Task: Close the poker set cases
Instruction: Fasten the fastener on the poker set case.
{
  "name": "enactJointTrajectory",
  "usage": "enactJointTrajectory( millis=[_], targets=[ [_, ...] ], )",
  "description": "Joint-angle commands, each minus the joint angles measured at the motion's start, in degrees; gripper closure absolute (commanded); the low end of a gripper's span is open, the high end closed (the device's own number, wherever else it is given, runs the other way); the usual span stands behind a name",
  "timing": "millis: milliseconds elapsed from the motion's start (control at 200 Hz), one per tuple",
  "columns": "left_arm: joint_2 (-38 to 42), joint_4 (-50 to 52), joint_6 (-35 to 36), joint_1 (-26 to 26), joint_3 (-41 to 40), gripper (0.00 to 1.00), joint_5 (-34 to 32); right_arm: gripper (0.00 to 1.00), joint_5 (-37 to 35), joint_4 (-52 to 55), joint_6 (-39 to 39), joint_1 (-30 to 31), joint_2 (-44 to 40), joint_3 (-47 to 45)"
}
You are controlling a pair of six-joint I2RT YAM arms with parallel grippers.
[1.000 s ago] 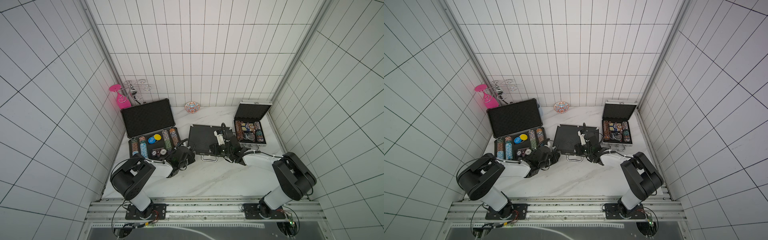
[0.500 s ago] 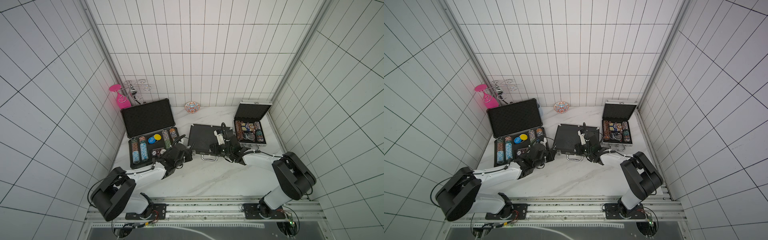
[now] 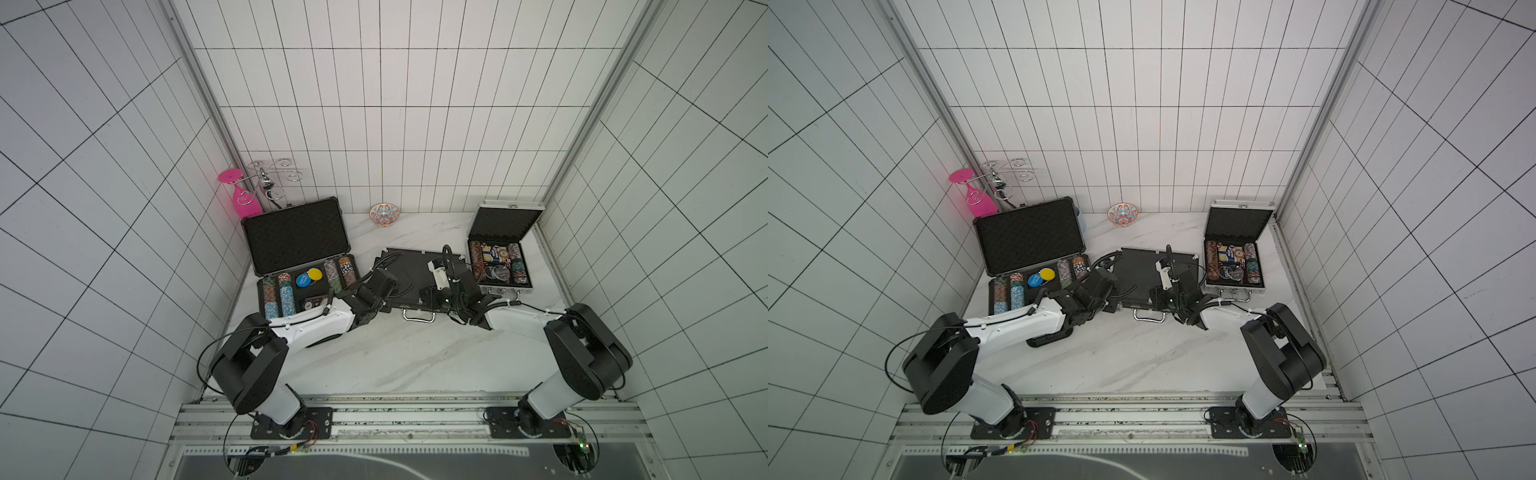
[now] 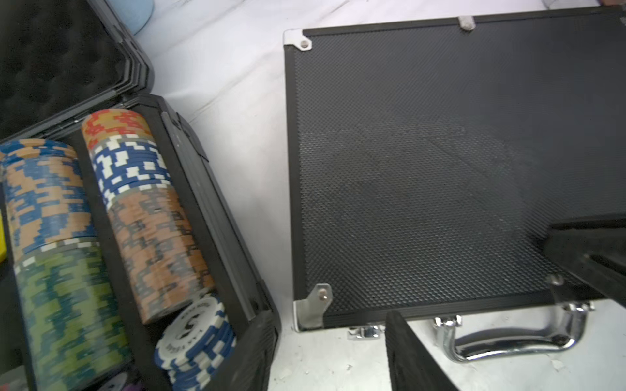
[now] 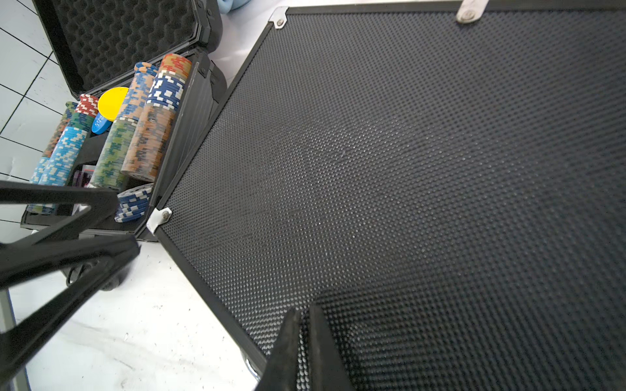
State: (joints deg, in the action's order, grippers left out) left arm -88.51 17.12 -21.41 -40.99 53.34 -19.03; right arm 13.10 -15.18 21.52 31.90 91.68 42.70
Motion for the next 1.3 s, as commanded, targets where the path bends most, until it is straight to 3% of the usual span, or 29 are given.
enactJointTrajectory(
  millis=[0,295,799,1139,1294],
  targets=[
    [-2.5,-2.8,1.9,0.8,5.5,0.53,4.0,0.88,-4.0,14.6,-0.3,-1.4,3.9,-4.3],
    [-16.0,-3.1,-0.1,0.7,14.1,0.73,10.8,0.88,-1.2,12.3,0.8,-3.4,3.0,-6.5],
    [-23.3,-7.6,-9.6,0.8,-3.9,0.79,18.3,0.88,1.8,13.5,1.0,-5.9,-2.8,-6.2],
    [-21.6,-6.0,-8.7,1.0,-4.1,0.80,17.0,0.89,-1.4,25.7,-1.8,-11.7,-8.7,-5.2],
    [-21.8,-6.1,-8.7,1.0,-3.4,0.80,17.4,0.89,-0.4,23.5,0.3,-11.5,-10.4,-9.6]
  ],
)
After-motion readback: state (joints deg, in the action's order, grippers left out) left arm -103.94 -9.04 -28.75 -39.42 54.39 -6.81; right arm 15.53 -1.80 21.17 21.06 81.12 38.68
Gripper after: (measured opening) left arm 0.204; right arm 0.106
